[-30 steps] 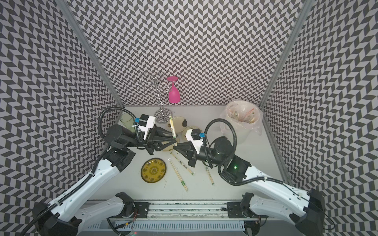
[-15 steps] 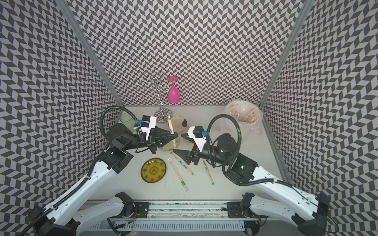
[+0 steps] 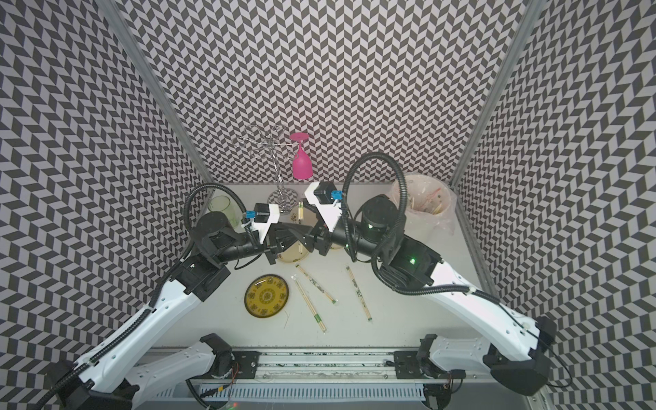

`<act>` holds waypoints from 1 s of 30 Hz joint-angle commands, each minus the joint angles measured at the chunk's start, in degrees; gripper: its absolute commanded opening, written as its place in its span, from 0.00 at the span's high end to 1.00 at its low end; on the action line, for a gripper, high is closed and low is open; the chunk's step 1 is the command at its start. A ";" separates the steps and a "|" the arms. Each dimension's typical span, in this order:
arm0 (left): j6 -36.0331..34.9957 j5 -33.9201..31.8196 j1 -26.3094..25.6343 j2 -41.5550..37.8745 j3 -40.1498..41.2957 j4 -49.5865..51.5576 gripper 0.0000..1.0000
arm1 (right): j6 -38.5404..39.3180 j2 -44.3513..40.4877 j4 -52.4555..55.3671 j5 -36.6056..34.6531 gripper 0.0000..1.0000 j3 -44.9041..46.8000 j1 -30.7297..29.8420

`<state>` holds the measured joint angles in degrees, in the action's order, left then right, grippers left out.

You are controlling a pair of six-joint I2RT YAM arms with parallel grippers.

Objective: Remove the packaging of disposable chopsticks
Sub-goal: Remove the packet bag from the disposable chopsticks.

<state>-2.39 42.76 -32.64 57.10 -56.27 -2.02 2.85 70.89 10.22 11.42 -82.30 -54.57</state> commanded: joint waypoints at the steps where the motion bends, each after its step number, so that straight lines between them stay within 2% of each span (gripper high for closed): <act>1: -1.60 2.29 -0.58 -0.75 -1.65 0.63 1.00 | 1.29 0.37 0.69 -0.67 0.45 -2.49 0.00; 7: -1.00 2.63 -0.58 -0.81 -1.56 0.25 1.00 | 2.82 0.02 1.24 0.53 0.98 -3.76 0.00; 8: -0.72 2.88 -0.58 -0.85 -1.48 0.00 1.00 | 2.98 -0.14 1.38 0.12 1.00 -3.91 0.03; 12: 0.07 4.78 -0.58 -0.49 -1.31 -0.90 1.00 | 3.91 -0.88 2.11 -1.16 1.00 -5.09 0.09; 13: 0.83 5.36 -0.58 -0.41 -1.02 -1.65 0.86 | 4.13 -0.97 2.39 -1.40 1.00 -5.51 0.14; 14: 1.67 5.80 -0.58 -0.31 -0.65 -2.57 0.64 | 4.39 -1.10 2.78 -1.12 1.00 -6.12 0.31; 15: 2.17 6.35 -0.58 -0.22 -0.31 -3.28 0.54 | 4.52 -1.14 3.04 -0.83 1.00 -6.63 0.53; 16: 2.43 7.30 -0.58 -0.02 -0.13 -3.62 0.50 | 4.53 -1.27 3.31 -0.25 1.00 -7.22 0.99; 21: 2.71 10.81 -0.71 1.32 0.09 -4.21 0.52 | 2.93 -0.84 5.61 3.01 1.00 -11.06 3.98; 27: 4.04 12.70 -0.73 2.00 0.27 -5.73 0.67 | -1.24 0.36 6.13 11.91 1.00 -13.06 8.83; 30: 5.50 15.01 -0.73 1.63 0.80 -7.71 0.65 | -1.36 1.43 7.26 18.61 1.00 -13.40 9.65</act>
<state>1.28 52.75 -32.97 59.46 -56.16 -7.40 1.67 71.55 19.38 23.68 -93.93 -45.82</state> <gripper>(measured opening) 0.344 0.062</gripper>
